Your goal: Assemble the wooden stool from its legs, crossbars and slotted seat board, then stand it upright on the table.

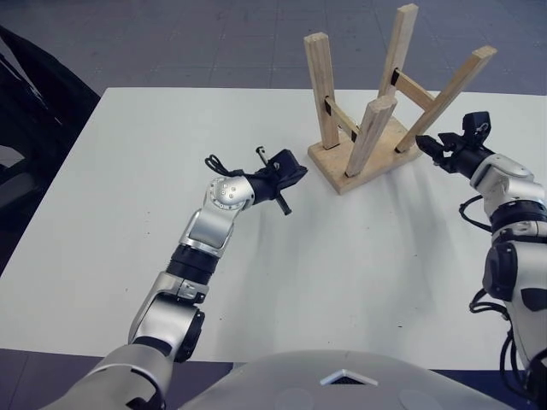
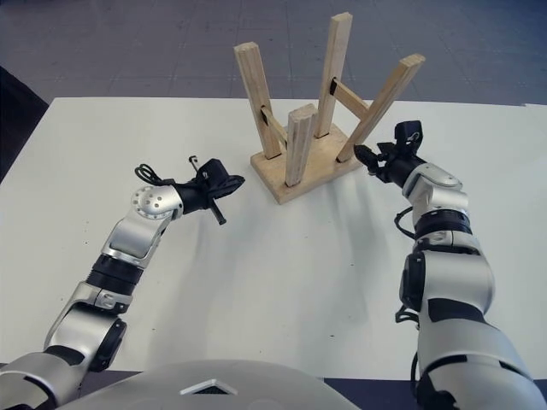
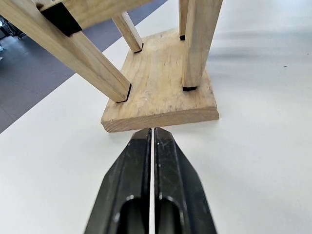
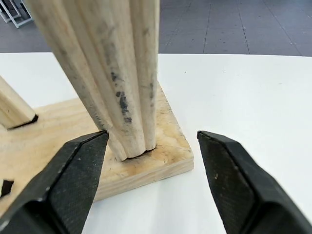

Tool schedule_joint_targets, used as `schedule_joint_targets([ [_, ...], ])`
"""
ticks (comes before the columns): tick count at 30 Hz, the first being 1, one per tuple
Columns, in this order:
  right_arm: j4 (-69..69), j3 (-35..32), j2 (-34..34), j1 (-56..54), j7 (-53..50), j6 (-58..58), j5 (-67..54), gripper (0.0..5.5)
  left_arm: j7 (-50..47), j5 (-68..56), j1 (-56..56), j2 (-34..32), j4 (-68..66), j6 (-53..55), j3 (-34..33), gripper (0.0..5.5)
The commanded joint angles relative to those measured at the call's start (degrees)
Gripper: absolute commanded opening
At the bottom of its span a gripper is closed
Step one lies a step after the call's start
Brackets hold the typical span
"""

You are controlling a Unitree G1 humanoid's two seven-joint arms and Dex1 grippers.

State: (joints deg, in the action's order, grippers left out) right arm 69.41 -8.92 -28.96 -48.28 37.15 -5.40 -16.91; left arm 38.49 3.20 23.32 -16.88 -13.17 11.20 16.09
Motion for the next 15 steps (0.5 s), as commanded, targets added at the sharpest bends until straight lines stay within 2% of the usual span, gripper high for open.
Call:
schedule_joint_targets([
  [1, 1.1, -2.5, 3.9, -0.8, 0.9, 0.3, -0.6, 3.35, -0.5, 0.6, -2.1, -1.2, 1.5, -0.3, -0.1, 0.10],
  [6, 1.2, -3.6, 7.0, -1.3, -2.3, 2.8, 1.1, 3.35, -1.5, 0.8, -3.4, -1.7, 2.2, 0.0, -0.6, 0.10],
  [15, 3.3, -3.9, 6.0, -2.1, -10.9, 6.3, 5.7, 3.35, -1.9, 0.8, -4.8, -1.1, 3.6, 0.7, 0.4, 0.10],
])
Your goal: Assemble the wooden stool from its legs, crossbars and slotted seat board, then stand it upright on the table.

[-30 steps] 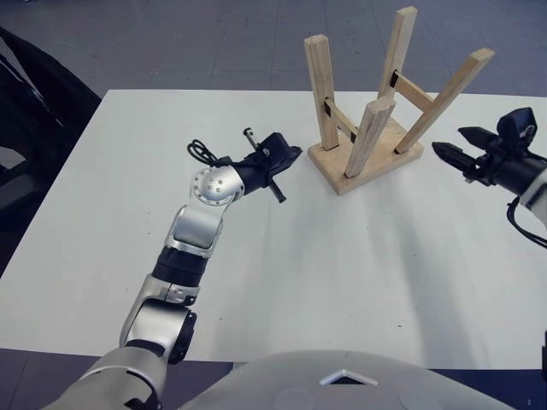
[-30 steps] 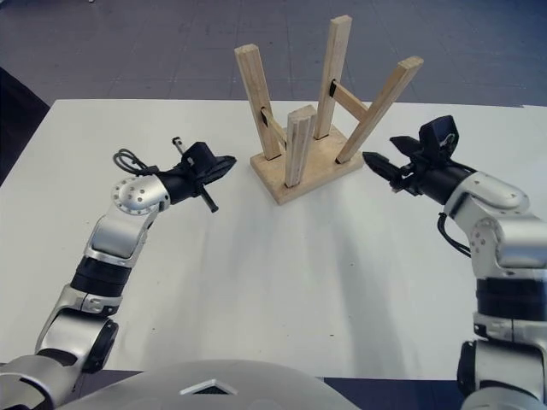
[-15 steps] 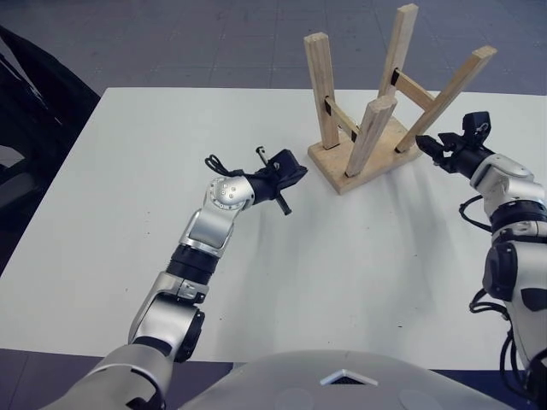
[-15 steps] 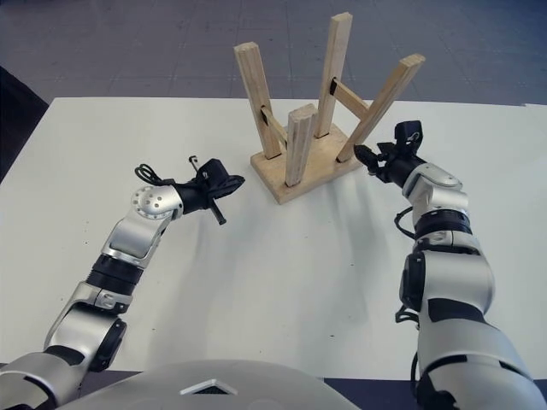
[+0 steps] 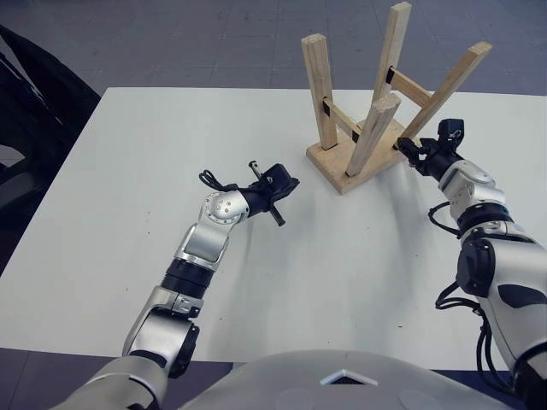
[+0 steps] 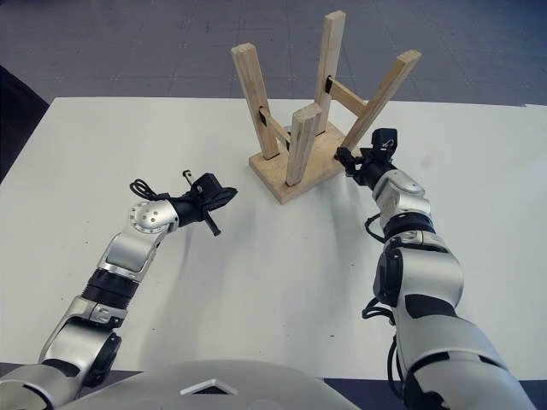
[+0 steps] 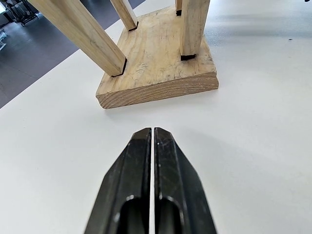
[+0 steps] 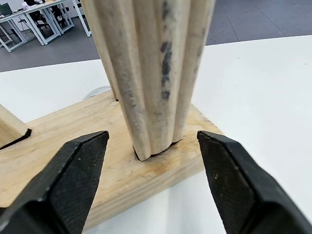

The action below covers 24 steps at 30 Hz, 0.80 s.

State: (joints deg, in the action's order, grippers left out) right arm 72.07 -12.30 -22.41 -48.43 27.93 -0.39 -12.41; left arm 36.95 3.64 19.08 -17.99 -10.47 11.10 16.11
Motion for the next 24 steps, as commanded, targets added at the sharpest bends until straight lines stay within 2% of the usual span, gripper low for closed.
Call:
schedule_joint_targets([
  [1, 0.6, -0.7, -0.4, -2.1, -1.6, 1.7, 1.2, 3.35, -0.4, 0.4, -0.6, 0.1, 1.0, 0.8, 0.4, 0.10],
  [10, 1.2, -0.9, 1.4, -3.9, 2.0, 7.2, 2.3, 3.35, -0.2, 0.6, -1.5, 0.4, 1.9, 0.9, 1.2, 0.10],
  [17, -4.4, 3.2, 0.0, 0.3, 14.0, 8.7, 5.0, 2.13, 0.0, 0.0, -0.3, -2.9, 0.3, 0.2, -1.9, 0.10],
  [20, -16.4, 6.0, 0.4, 5.4, 18.8, 5.7, 4.5, 2.13, 1.0, -0.7, -2.0, -6.9, 2.1, 0.4, -5.0, 0.10],
  [22, -32.9, 8.2, 0.4, 13.7, 19.5, -1.3, 3.0, 2.13, 2.2, -1.5, -3.2, -10.1, 3.5, 0.7, -7.3, 0.10],
  [24, -51.1, 9.0, 0.6, 24.1, 15.8, -11.8, 1.1, 2.13, 2.7, -1.9, -4.4, -13.0, 4.0, 0.7, -9.3, 0.10],
])
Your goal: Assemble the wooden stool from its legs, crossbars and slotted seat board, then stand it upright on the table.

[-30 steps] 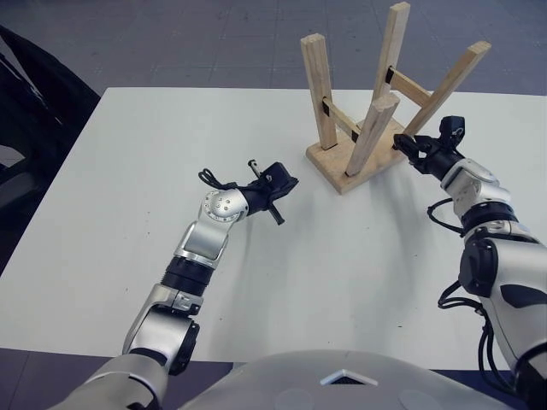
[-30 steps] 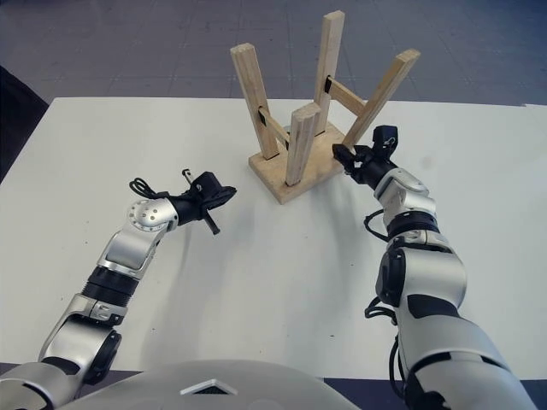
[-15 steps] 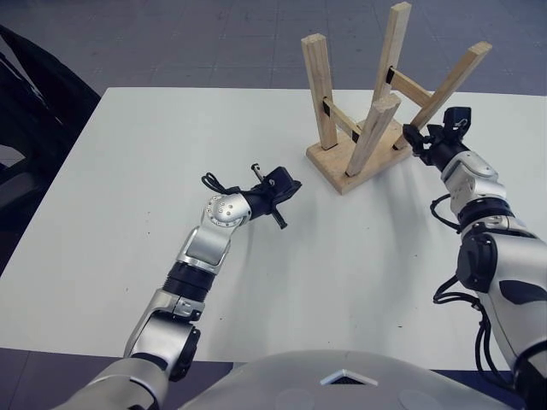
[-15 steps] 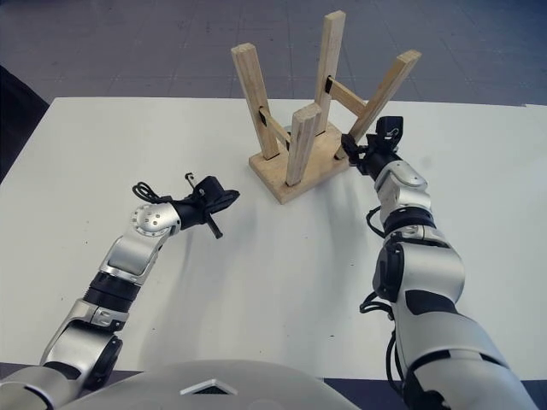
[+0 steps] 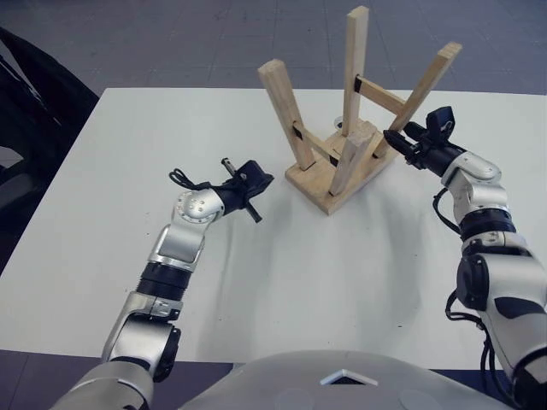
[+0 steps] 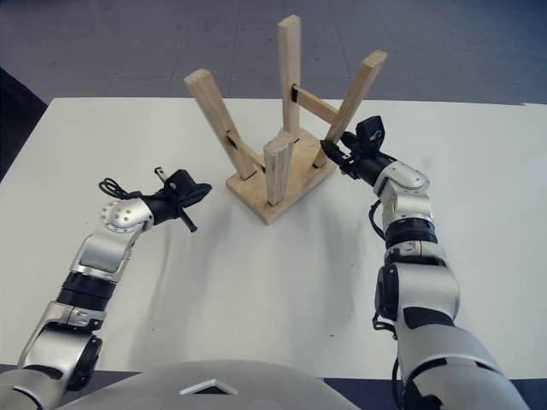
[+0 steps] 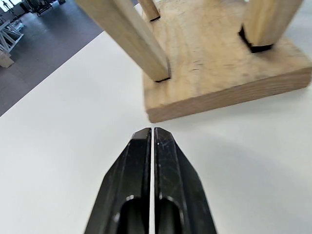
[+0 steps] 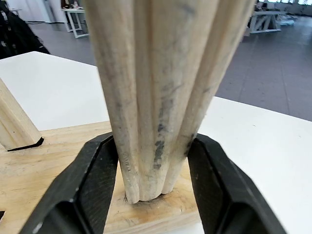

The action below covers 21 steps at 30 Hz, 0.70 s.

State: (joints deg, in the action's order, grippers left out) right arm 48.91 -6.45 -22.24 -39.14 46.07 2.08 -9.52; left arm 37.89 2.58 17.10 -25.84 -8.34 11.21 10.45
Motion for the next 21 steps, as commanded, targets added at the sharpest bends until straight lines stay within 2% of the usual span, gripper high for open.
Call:
schedule_joint_targets([
  [1, -35.1, 3.1, 0.7, 19.1, -4.6, -19.2, -2.9, 2.13, 1.9, -1.0, -2.9, -5.9, 2.0, 0.7, -4.4, 0.10],
  [5, -58.4, 0.2, 4.3, 32.4, -18.0, -40.9, -8.2, 2.12, 1.6, -1.5, -4.6, -6.7, 3.0, 1.4, -5.6, 0.10],
  [10, -84.4, -1.5, 10.4, 38.5, -31.3, -64.2, -13.3, 2.12, 1.4, -1.3, -6.3, -6.4, 4.6, 2.0, -5.8, 0.10],
  [15, -106.4, -1.5, 16.7, 41.0, -33.5, -91.8, -15.5, 2.12, 0.6, -1.3, -8.0, -6.0, 6.0, 2.8, -6.2, 0.10],
  [19, -107.7, -3.0, 17.2, 37.0, -32.0, -94.6, -18.4, 2.12, 0.1, -1.0, -8.6, -5.7, 6.7, 3.4, -6.1, 0.10],
  [21, -105.6, -5.5, 14.8, 33.7, -31.8, -94.6, -18.5, 2.62, 0.0, -0.8, -8.6, -5.4, 6.8, 3.6, -5.9, 0.10],
])
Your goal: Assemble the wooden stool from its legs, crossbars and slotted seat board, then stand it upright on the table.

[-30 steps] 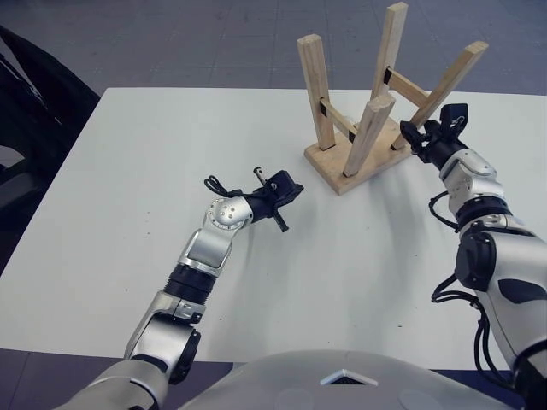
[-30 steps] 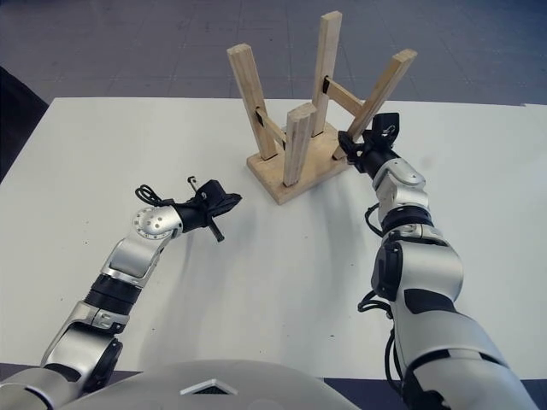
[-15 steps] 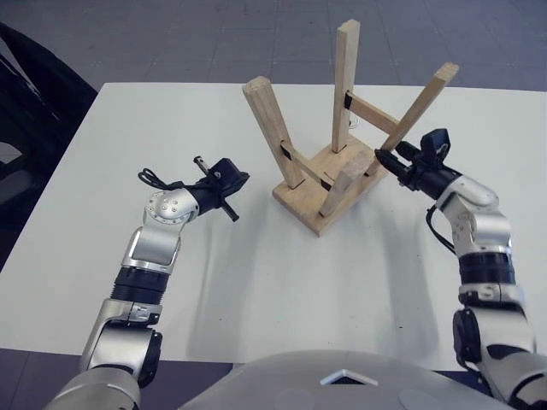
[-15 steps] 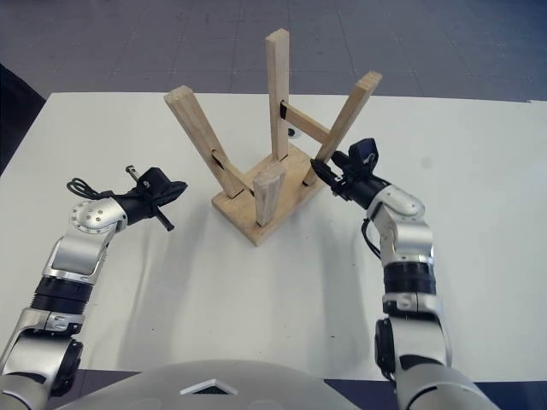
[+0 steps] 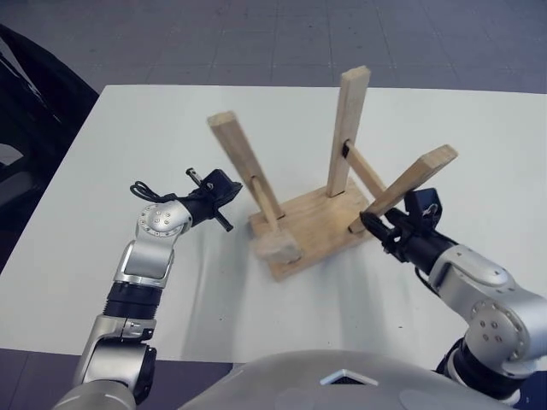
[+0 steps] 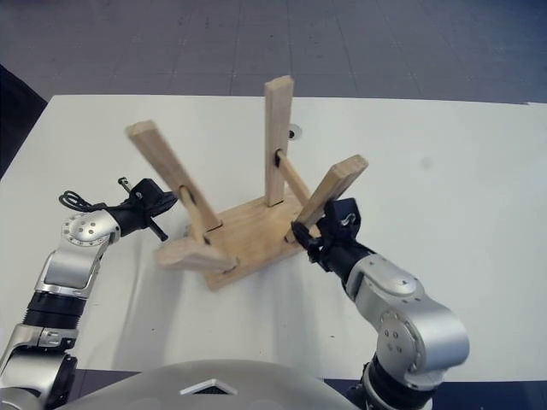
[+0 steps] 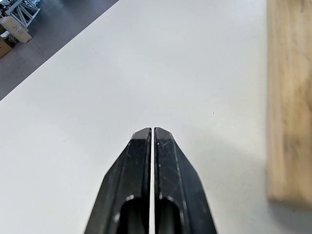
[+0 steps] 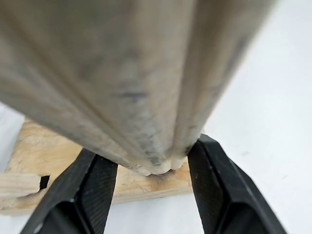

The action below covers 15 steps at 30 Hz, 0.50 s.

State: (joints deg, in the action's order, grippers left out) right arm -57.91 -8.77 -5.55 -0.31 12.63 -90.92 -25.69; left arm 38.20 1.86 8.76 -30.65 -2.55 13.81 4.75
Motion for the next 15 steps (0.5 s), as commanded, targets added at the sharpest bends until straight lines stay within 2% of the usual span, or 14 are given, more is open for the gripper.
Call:
schedule_joint_targets([
  [1, 1.9, -4.0, -3.1, -6.2, 1.6, -1.6, -2.5, 2.84, -0.3, -0.1, -0.3, -0.6, 1.1, 1.1, -0.1, 0.10],
  [3, 2.8, -4.6, -4.5, -8.0, 2.3, -1.6, -3.4, 3.12, -0.4, -0.1, -0.5, -0.8, 0.9, 1.1, 0.0, 0.10],
  [6, 3.4, -4.6, -7.4, -8.3, 4.9, -1.5, -5.9, 3.16, -0.6, 0.1, -1.0, -1.1, 0.9, 1.0, -0.1, 0.10],
  [11, 8.6, -4.5, -19.6, -5.6, 13.3, 1.2, -8.9, 3.16, -0.8, -0.2, -1.8, -1.3, 1.9, 2.0, -0.1, 0.10],
  [13, 13.4, -1.8, -25.0, -3.7, 15.3, 7.3, -6.9, 3.16, 1.3, -1.4, -3.5, -2.3, 4.0, 3.4, 0.1, 0.10],
  [15, 18.9, 3.7, -29.0, -3.4, 16.7, 14.9, -3.5, 3.16, 4.9, -2.7, -5.4, -4.2, 6.2, 5.7, 1.1, 0.10],
])
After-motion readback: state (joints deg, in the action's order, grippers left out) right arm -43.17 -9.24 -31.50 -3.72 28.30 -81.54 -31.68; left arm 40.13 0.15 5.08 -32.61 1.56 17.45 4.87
